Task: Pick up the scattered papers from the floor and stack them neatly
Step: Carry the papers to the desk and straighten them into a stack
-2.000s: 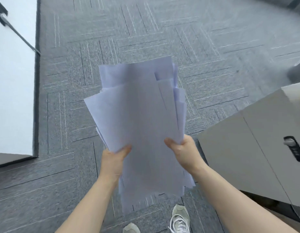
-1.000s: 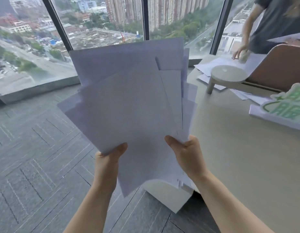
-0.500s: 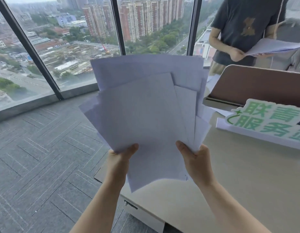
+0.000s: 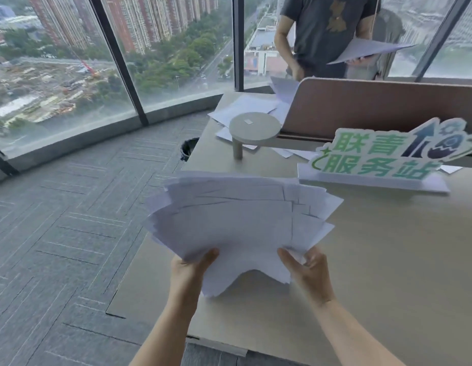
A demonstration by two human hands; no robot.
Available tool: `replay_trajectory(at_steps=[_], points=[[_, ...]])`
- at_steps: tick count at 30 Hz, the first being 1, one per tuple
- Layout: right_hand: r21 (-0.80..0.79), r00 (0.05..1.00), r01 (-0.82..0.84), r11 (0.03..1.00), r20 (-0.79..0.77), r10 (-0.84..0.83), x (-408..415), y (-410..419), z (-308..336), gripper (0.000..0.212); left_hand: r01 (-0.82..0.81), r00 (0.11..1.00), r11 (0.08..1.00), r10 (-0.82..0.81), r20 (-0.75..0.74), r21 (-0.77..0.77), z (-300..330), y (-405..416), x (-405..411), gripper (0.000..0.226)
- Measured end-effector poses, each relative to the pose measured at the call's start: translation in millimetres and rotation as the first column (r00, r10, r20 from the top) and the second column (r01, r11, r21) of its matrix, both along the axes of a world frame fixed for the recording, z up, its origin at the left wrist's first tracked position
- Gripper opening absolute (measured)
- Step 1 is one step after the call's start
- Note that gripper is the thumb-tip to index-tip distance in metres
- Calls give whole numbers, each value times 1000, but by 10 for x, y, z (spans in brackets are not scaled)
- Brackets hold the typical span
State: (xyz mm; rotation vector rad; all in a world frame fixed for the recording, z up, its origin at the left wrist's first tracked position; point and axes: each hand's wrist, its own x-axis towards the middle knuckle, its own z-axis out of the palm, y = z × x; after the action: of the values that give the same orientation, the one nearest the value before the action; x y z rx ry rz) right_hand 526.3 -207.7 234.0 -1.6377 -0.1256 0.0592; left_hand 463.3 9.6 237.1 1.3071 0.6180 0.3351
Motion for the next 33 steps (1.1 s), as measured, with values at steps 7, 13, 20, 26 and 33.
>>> replay_trajectory(at_steps=[7,13,20,26,33], points=[[211,996,91,973,-23,-88,60,182,38,31,9,998,1000,-10,63,14,49,19,110,42],[380,996,87,921,-54,-72,138,225,48,38,-22,988,999,27,153,-31,140,80,207,32],[327,989,130,936,-106,-100,106,304,53,16,42,994,999,-39,100,-25,179,66,267,31],[277,972,235,932,-42,-233,134,300,219,20,75,983,997,-72,168,-12,406,63,377,22],[338,992,110,935,18,-123,125,176,271,29,113,966,992,-122,227,53,435,127,348,35]])
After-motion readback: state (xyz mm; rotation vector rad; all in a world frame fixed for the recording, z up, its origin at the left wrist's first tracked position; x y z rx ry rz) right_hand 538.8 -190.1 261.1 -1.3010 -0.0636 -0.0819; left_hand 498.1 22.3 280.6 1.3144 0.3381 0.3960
